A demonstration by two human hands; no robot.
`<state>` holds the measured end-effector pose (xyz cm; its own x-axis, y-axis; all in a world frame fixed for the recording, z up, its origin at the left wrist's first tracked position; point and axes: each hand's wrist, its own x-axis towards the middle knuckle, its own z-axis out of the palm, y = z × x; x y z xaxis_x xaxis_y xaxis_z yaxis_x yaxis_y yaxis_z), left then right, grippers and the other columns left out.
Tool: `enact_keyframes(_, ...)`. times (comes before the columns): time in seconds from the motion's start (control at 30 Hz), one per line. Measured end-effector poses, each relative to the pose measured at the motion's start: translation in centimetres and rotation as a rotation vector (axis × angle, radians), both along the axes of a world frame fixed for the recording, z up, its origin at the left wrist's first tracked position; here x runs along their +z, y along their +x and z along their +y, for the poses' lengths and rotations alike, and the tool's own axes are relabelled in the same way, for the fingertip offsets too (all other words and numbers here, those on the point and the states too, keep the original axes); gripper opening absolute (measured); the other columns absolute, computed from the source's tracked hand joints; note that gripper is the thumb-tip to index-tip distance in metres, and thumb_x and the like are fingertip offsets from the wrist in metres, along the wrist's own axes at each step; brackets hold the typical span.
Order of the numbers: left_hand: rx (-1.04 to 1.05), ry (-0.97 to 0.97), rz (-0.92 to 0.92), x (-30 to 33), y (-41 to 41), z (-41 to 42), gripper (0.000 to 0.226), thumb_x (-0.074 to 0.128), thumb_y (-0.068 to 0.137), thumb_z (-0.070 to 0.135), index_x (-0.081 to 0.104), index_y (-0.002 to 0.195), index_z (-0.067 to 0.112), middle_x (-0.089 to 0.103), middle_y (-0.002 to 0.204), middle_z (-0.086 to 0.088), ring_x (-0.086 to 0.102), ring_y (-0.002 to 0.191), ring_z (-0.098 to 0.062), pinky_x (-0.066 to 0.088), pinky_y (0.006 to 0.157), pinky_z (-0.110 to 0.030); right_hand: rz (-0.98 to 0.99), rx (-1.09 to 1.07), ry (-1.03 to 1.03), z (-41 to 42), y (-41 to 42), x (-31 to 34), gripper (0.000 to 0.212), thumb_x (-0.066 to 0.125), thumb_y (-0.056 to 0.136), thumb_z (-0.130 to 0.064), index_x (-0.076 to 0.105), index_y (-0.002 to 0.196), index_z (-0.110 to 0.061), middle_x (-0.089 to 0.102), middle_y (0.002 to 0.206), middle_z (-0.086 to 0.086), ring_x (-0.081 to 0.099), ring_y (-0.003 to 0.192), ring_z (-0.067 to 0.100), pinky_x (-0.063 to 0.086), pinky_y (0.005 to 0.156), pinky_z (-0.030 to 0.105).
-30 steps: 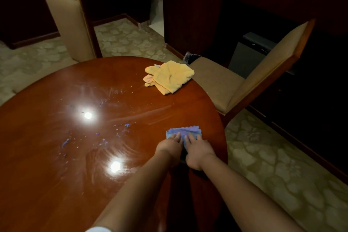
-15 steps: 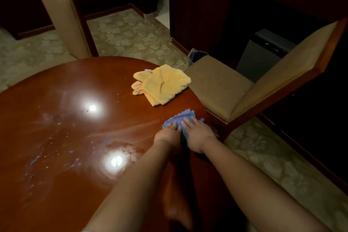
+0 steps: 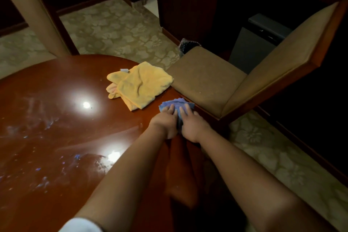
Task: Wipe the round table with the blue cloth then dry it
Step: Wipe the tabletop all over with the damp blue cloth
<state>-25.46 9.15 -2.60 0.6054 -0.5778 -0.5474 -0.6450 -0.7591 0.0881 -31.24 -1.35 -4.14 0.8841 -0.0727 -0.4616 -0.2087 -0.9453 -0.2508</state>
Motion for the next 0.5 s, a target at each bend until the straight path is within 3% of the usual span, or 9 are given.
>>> enact_keyframes(0.17, -0.103, 0.011, -0.005, 0.6, -2.3, -0.3, 0.080, 0.050, 0.095, 0.030, -0.003, 0.152, 0.008, -0.009, 0.159, -0.014, -0.003, 0.147, -0.026, 0.012, 0.117, -0.033, 0.003, -0.112, 0.034, 0.5, -2.9, 0.0, 0.077, 0.046, 0.096, -0.026, -0.004, 0.153, -0.012, 0.001, 0.157, 0.015, 0.036, 0.131, 0.036, 0.037, 0.099, 0.038)
enact_keyframes(0.33, -0.207, 0.012, -0.002, 1.0, -6.1, 1.0, 0.076, 0.046, 0.097, 0.030, -0.002, 0.152, 0.010, -0.009, 0.159, -0.012, -0.002, 0.147, -0.025, 0.018, 0.115, -0.034, 0.039, -0.175, -0.043, 2.4, -7.3, 0.8, 0.078, 0.046, 0.096, -0.026, -0.006, 0.152, -0.010, 0.007, 0.156, 0.019, 0.035, 0.133, 0.033, 0.035, 0.103, 0.037)
enact_keyframes(0.5, -0.289, 0.002, -0.005, 0.7, -10.4, 3.0, 0.077, 0.049, 0.096, 0.030, 0.000, 0.152, 0.012, -0.007, 0.159, -0.011, -0.001, 0.147, -0.023, 0.021, 0.115, -0.035, 0.089, -0.272, -0.054, 5.4, -12.2, 0.8, 0.083, 0.049, 0.094, -0.027, -0.007, 0.151, -0.007, 0.006, 0.155, 0.022, 0.045, 0.126, 0.032, 0.042, 0.096, 0.035)
